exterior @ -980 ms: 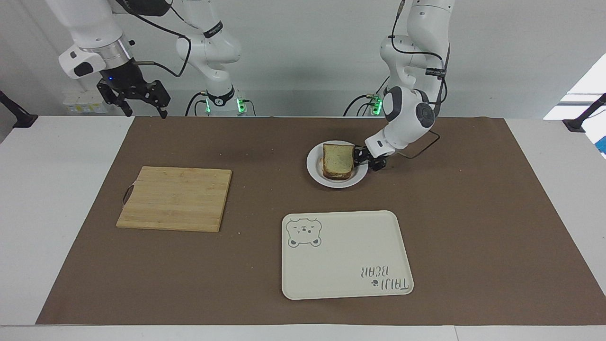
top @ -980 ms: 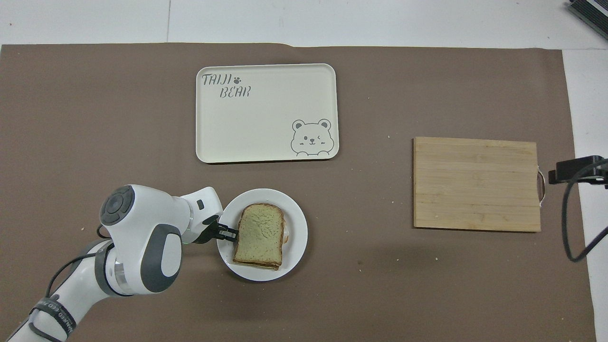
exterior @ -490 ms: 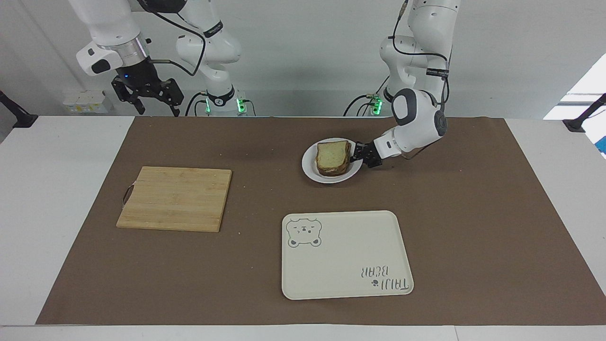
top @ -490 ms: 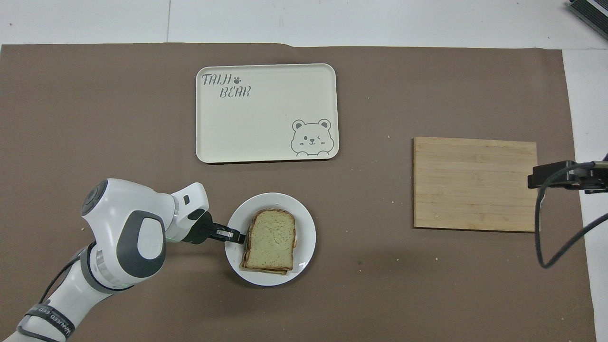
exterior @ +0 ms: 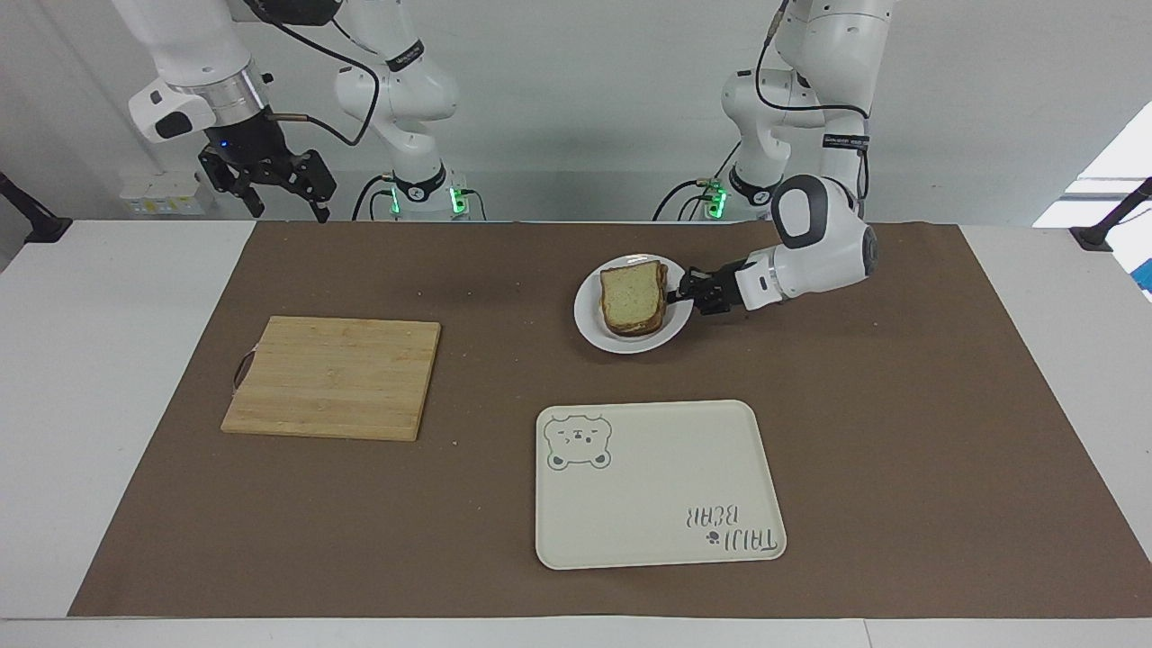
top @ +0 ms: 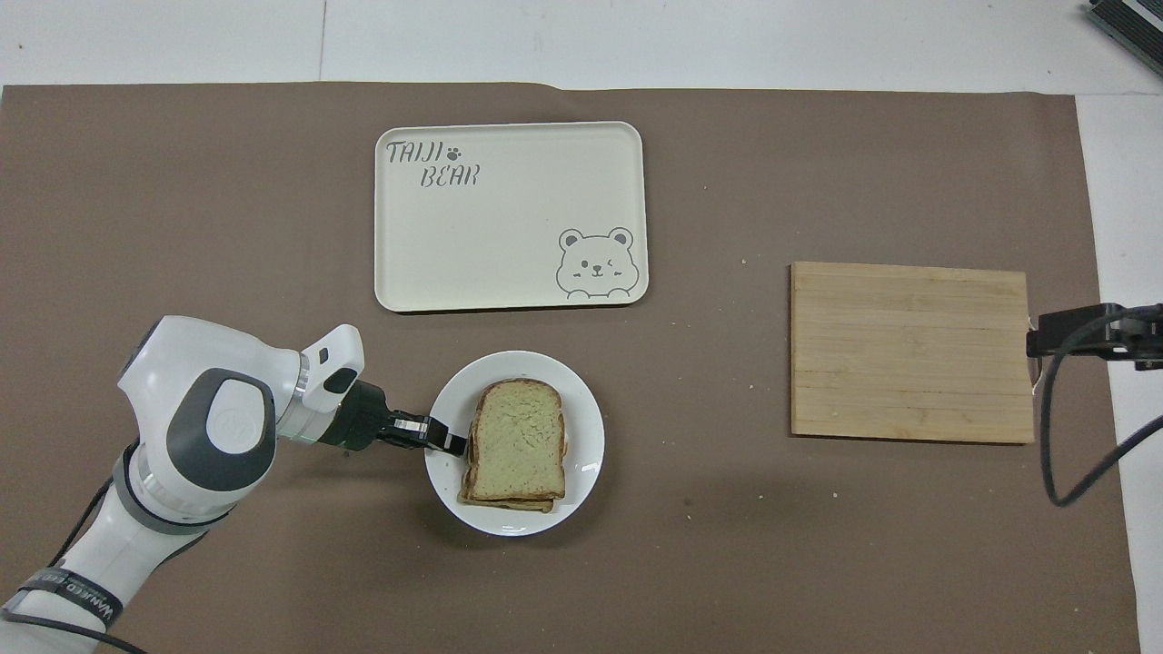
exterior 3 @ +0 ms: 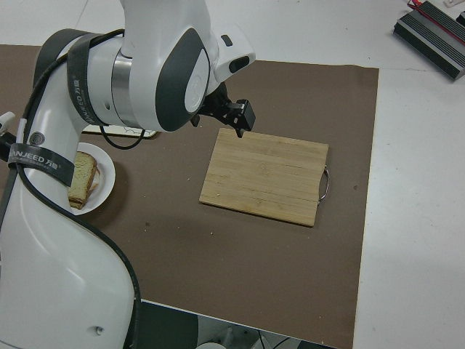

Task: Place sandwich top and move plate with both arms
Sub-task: 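Slide the plate with the left gripper onto the cream tray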

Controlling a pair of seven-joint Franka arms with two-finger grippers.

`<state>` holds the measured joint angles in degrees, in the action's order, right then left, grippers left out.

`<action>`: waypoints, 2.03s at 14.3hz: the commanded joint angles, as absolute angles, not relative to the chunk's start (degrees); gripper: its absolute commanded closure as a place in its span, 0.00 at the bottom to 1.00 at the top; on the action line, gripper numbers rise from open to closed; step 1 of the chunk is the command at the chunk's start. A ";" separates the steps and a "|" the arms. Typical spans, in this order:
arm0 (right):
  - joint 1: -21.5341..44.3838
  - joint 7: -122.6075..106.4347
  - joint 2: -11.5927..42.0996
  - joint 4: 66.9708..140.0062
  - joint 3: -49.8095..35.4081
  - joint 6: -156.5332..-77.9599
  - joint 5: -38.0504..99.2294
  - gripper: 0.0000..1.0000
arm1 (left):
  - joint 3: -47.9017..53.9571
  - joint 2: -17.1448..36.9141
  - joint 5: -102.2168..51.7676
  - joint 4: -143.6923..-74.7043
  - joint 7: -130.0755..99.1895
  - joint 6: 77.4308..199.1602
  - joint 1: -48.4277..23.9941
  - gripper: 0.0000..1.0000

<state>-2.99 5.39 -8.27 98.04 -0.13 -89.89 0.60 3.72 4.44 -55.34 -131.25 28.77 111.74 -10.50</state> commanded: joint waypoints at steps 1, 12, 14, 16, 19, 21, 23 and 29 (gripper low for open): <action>-3.78 5.54 -8.79 98.88 -0.70 -90.79 -0.18 0.00 | 3.96 5.36 -59.40 -128.76 29.88 107.23 -7.66 1.00; -5.10 5.71 -8.70 98.61 -0.79 -90.44 0.61 0.00 | 3.78 18.88 -57.39 -102.33 28.24 96.42 -3.25 1.00; -4.48 5.71 -8.70 98.61 -1.14 -90.44 0.97 0.00 | 3.78 21.17 -57.30 -98.37 25.06 96.59 -3.69 1.00; -4.48 5.71 -8.70 98.70 -1.32 -90.44 0.97 0.00 | 3.78 24.76 -57.39 -92.93 23.39 95.98 -3.78 1.00; -4.57 5.71 -8.70 98.61 -1.32 -90.44 0.97 0.00 | 4.04 31.96 -57.39 -86.16 22.76 95.89 -3.34 1.00; -4.57 5.71 -8.70 98.61 -1.32 -90.44 0.97 0.00 | 4.04 35.41 -57.22 -81.23 22.50 95.97 -3.60 1.00; -4.57 5.89 -8.70 98.70 -1.32 -90.44 0.97 0.00 | 4.13 37.25 -57.30 -79.55 22.50 97.64 -3.95 1.00; -5.19 6.15 -8.44 98.70 -0.70 -90.44 -0.17 0.00 | 3.95 45.17 -56.78 -70.49 21.62 98.34 -4.04 1.00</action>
